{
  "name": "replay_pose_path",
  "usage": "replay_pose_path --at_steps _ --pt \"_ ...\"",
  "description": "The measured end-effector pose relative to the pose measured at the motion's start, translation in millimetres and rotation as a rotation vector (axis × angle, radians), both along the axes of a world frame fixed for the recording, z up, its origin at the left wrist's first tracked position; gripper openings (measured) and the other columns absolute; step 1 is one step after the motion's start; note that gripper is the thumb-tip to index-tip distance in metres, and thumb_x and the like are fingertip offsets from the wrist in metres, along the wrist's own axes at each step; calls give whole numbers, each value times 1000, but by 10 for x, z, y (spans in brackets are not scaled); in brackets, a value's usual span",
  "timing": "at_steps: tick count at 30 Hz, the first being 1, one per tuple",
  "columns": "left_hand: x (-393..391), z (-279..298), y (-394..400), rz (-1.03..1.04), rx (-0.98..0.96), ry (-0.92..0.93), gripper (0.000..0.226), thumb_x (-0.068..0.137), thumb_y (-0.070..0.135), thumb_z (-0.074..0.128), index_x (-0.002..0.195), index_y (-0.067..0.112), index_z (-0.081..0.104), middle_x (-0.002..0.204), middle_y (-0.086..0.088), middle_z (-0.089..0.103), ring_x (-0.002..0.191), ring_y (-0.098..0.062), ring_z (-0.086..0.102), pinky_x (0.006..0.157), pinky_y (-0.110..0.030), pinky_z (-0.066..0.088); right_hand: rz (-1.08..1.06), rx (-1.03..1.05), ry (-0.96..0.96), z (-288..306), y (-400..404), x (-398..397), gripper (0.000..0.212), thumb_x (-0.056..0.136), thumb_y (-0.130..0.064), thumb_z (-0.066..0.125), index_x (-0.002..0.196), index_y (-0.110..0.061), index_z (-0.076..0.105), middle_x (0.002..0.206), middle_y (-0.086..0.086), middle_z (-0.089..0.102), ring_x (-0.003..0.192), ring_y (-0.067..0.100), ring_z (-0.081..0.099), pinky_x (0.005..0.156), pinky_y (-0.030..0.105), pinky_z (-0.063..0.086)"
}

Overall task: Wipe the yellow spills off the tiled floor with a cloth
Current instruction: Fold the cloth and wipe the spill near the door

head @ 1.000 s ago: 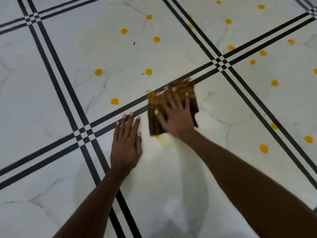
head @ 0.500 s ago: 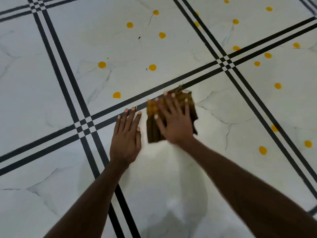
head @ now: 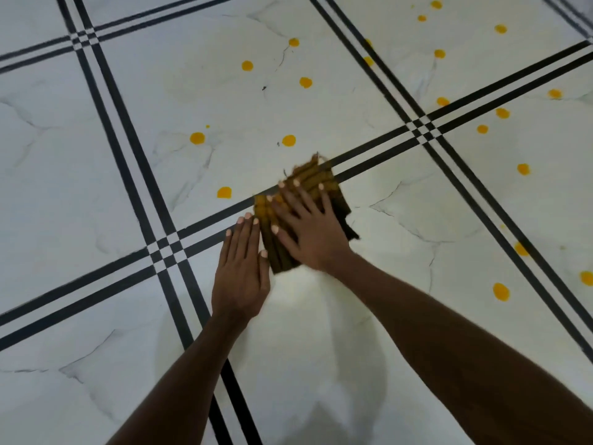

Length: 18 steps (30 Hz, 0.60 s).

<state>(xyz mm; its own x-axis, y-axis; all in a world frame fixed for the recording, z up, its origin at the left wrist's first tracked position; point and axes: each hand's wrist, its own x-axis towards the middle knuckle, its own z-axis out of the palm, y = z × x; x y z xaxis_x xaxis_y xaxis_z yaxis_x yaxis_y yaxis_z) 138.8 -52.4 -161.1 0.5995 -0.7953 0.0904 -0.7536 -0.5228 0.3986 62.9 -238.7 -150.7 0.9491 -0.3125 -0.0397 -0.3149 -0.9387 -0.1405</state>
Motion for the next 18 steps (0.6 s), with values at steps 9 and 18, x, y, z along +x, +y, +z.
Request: replay_pose_path --at_steps 9,18 --pt "-34 84 -14 -4 19 10 60 108 29 31 163 7 23 173 -9 20 162 -19 12 131 -47 17 -520 39 83 167 -1086 -1203 65 106 -62 17 166 -40 6 177 1 5 164 28 2 127 68 6" --pt "-40 192 -359 -8 61 -21 55 106 33 36 153 3 41 158 -19 44 149 -36 37 126 -53 27 -153 22 13 43 -241 -1164 62 109 -58 20 166 -35 14 177 0 6 164 25 0 128 64 7"
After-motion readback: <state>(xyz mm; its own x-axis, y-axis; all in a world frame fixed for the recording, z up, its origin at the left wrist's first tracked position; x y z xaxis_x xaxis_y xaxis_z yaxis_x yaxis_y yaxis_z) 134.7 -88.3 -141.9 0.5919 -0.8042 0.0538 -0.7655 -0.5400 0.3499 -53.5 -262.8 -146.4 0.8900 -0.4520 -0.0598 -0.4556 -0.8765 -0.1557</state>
